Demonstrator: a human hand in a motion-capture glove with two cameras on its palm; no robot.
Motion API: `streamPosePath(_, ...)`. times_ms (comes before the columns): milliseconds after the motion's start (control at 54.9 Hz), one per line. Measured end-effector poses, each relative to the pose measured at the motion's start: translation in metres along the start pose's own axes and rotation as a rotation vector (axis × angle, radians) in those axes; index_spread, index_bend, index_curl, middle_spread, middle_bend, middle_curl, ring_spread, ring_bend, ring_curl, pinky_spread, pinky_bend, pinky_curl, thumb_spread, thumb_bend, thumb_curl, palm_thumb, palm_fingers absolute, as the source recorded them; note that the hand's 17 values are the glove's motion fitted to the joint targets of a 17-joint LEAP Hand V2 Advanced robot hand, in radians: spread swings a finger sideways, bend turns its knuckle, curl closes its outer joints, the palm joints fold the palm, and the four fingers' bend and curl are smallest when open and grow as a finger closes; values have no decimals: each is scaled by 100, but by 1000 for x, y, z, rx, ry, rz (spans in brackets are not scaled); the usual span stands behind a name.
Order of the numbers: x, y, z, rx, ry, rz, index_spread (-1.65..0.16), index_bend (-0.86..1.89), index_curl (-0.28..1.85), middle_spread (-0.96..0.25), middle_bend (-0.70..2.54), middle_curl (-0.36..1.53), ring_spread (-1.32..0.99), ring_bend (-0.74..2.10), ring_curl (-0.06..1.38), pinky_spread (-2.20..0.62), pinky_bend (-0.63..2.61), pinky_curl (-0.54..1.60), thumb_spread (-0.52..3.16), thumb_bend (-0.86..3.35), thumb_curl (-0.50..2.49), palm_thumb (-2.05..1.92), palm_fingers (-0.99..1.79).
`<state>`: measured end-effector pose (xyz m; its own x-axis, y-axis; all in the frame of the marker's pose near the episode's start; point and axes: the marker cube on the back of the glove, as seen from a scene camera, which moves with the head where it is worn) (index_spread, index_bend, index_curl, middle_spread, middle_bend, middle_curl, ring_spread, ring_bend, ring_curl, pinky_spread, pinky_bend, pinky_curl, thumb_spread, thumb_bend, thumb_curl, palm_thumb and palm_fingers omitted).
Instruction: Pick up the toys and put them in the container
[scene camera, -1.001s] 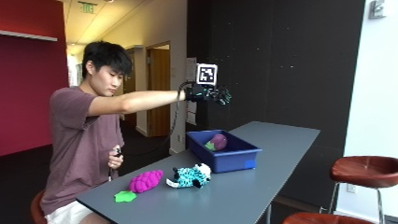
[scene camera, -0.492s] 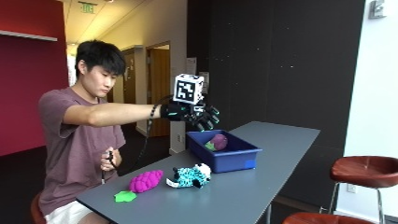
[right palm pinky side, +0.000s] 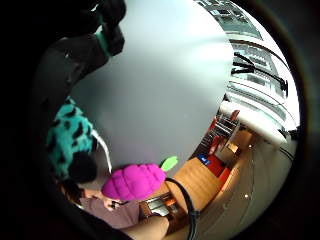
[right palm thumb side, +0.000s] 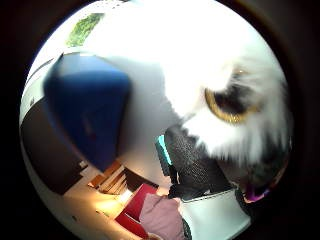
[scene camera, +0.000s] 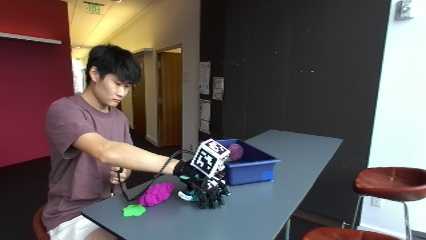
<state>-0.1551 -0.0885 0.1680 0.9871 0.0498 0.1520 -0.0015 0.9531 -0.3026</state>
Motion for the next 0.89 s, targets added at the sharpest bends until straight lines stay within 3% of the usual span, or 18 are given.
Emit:
streamPosePath(182, -3, -14, 30, 93, 69, 57, -4, 2, 5, 11, 30, 40, -7, 97, 39, -7, 119, 38, 128, 0, 29, 2, -2)
streamPosePath(237, -3, -16, 26, 113, 74, 68, -5, 10, 6, 5, 42, 43, -16, 106, 41, -17, 121, 37, 129, 2, 31, 8, 28)
streamPosePath(419, -9, -16, 23, 86, -62, 6, -11, 18, 10, -12, 64, 54, -32, 128, 47, -34, 119, 37, 132, 8, 34, 26, 84)
streamPosePath(437, -9, -16, 23, 75, -86, 1, -11, 16, 10, -13, 62, 54, -33, 126, 47, -35, 119, 37, 131, 6, 33, 23, 77)
streamPosePath(455, -8, -16, 23, 64, -109, -4, -12, 20, 12, -15, 68, 58, -34, 130, 49, -35, 119, 39, 133, 10, 35, 30, 89)
streamPosePath(601, 2, -16, 23, 16, -173, -57, -19, 28, 16, -25, 74, 65, -37, 129, 51, -39, 112, 39, 123, 21, 47, 59, 102)
streamPosePath(892, -7, 20, -43, 123, -297, -83, -31, 78, 35, -35, 99, 87, -40, 136, 59, -41, 101, 42, 72, 25, 71, 77, 108)
